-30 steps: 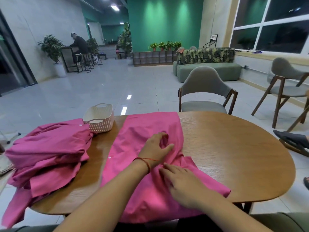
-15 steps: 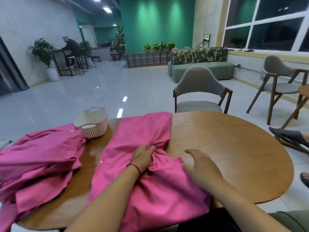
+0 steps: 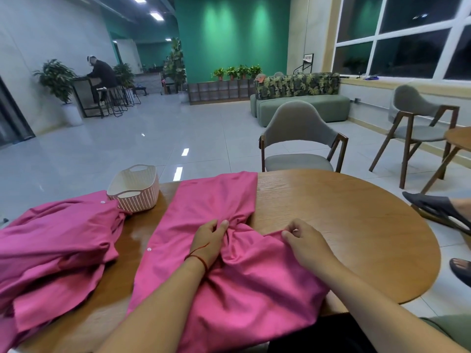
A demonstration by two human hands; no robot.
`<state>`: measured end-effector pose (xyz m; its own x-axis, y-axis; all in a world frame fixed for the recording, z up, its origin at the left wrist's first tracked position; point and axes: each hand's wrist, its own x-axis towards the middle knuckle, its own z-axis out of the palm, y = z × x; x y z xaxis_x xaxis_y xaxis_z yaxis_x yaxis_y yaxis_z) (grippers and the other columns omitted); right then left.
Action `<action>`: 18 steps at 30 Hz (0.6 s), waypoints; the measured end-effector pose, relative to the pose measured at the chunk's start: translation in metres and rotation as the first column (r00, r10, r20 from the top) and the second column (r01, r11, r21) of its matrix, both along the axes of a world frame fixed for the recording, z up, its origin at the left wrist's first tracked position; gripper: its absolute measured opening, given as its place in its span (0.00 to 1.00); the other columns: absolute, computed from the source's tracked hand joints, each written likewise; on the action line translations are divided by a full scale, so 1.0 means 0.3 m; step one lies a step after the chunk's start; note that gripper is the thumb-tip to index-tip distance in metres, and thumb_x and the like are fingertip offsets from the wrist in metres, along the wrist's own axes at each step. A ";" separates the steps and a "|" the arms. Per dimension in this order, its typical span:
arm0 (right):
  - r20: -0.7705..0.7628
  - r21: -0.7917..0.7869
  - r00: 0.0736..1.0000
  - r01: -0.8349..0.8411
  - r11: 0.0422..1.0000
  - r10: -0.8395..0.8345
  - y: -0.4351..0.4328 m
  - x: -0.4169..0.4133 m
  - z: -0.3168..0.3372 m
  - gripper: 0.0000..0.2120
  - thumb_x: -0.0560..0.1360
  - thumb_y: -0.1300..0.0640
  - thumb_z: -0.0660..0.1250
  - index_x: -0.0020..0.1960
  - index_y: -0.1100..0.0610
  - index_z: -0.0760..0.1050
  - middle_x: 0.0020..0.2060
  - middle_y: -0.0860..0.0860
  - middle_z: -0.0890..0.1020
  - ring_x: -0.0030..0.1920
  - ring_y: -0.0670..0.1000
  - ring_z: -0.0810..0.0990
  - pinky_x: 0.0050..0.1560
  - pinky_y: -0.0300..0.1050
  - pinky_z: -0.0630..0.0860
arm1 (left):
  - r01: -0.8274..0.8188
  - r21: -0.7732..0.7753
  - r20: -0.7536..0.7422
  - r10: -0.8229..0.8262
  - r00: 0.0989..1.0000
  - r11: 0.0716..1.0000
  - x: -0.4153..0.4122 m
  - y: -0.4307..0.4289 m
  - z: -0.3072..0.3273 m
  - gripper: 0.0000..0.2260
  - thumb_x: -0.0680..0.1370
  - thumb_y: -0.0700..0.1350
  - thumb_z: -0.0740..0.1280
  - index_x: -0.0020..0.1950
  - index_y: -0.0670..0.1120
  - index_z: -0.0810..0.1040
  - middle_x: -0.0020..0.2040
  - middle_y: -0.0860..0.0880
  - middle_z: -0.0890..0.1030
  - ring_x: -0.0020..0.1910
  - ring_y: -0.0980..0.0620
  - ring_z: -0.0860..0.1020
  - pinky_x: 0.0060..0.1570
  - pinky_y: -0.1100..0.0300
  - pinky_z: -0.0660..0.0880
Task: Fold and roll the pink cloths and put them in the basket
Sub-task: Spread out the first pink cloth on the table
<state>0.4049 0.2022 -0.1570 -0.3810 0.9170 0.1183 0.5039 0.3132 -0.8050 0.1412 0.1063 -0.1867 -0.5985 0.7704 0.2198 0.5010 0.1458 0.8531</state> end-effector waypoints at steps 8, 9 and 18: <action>-0.109 0.014 0.964 0.247 0.969 -0.244 0.088 0.206 0.108 0.07 0.86 0.53 0.61 0.59 0.54 0.76 0.52 0.50 0.81 0.55 0.53 0.79 0.55 0.50 0.72 | -0.071 -0.315 -0.413 -0.069 0.908 0.946 -0.151 -0.123 -0.039 0.23 0.80 0.63 0.58 0.69 0.53 0.77 0.67 0.50 0.80 0.69 0.45 0.76 0.70 0.49 0.70; -0.088 0.034 0.957 0.282 0.959 -0.278 0.107 0.243 0.122 0.08 0.87 0.52 0.60 0.61 0.54 0.75 0.54 0.51 0.80 0.56 0.54 0.78 0.56 0.52 0.73 | -0.109 -0.416 -0.478 -0.116 0.871 0.903 -0.163 -0.131 -0.046 0.27 0.81 0.64 0.56 0.76 0.53 0.71 0.76 0.50 0.73 0.77 0.46 0.69 0.76 0.48 0.64; 0.089 0.179 0.935 0.324 0.929 -0.343 0.132 0.515 0.160 0.15 0.86 0.56 0.60 0.71 0.46 0.74 0.61 0.49 0.81 0.48 0.48 0.80 0.39 0.48 0.75 | -0.205 -0.623 -0.473 -0.155 0.867 0.755 -0.163 -0.157 -0.024 0.29 0.85 0.64 0.47 0.86 0.58 0.49 0.86 0.54 0.47 0.85 0.49 0.46 0.81 0.40 0.45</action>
